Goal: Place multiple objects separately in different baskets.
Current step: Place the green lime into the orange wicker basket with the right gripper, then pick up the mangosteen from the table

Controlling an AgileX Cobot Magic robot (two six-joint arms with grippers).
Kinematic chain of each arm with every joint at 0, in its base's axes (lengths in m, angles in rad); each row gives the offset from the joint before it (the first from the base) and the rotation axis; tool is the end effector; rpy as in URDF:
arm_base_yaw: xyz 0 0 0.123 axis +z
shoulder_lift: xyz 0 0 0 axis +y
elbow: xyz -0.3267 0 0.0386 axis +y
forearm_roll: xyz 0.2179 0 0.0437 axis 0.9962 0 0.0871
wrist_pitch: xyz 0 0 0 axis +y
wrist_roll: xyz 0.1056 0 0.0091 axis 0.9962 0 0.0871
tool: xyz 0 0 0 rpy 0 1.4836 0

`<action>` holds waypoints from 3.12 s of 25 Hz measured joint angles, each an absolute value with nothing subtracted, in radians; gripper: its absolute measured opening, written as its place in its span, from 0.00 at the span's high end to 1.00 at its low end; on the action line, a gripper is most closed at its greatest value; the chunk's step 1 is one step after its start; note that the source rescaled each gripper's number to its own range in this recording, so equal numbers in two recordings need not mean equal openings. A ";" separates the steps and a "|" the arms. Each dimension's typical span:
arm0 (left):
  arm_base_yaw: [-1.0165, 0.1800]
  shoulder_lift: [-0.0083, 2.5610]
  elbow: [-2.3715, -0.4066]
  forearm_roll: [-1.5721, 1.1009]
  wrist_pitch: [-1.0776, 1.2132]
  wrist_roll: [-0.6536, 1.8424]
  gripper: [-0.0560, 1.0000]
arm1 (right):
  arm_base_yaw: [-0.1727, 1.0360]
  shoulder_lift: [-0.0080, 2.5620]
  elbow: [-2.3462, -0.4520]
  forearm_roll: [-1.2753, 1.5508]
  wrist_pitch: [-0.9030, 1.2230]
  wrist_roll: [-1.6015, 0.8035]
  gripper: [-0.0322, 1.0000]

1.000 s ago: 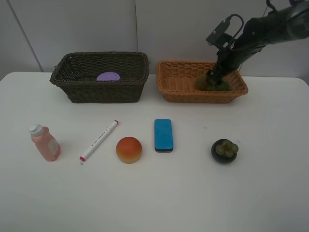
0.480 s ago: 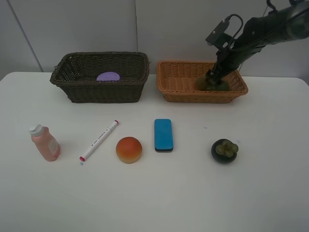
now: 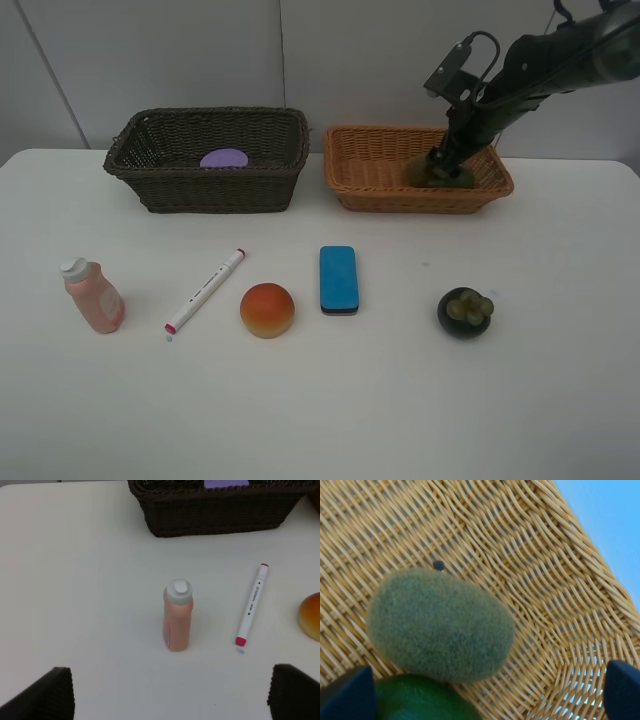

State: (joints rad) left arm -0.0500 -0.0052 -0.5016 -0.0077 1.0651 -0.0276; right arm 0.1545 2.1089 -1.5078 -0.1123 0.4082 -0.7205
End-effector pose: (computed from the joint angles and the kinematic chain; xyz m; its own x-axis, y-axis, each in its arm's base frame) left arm -0.0632 0.0024 0.2557 -0.4548 -0.0086 -0.8905 0.0417 0.9986 -0.0310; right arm 0.4642 0.0675 0.2122 -0.4409 -0.8104 -0.3858 -0.6630 0.5838 -0.4686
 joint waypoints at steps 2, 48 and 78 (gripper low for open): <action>-0.050 -0.005 -0.502 -0.008 1.065 -0.028 0.00 | 0.154 2.109 -1.508 -0.112 0.408 -0.720 0.01; -0.050 -0.005 -0.502 -0.008 1.065 -0.028 0.00 | 0.154 1.674 -1.014 0.172 0.792 -0.434 0.01; -0.050 -0.005 -0.502 -0.008 1.065 -0.028 0.00 | 0.226 1.674 -0.782 0.173 0.578 -0.171 0.01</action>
State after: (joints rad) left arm -0.0500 -0.0052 -0.5016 -0.0077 1.0651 -0.0276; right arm 0.2263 1.6736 -0.7817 0.1734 0.5777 -0.1712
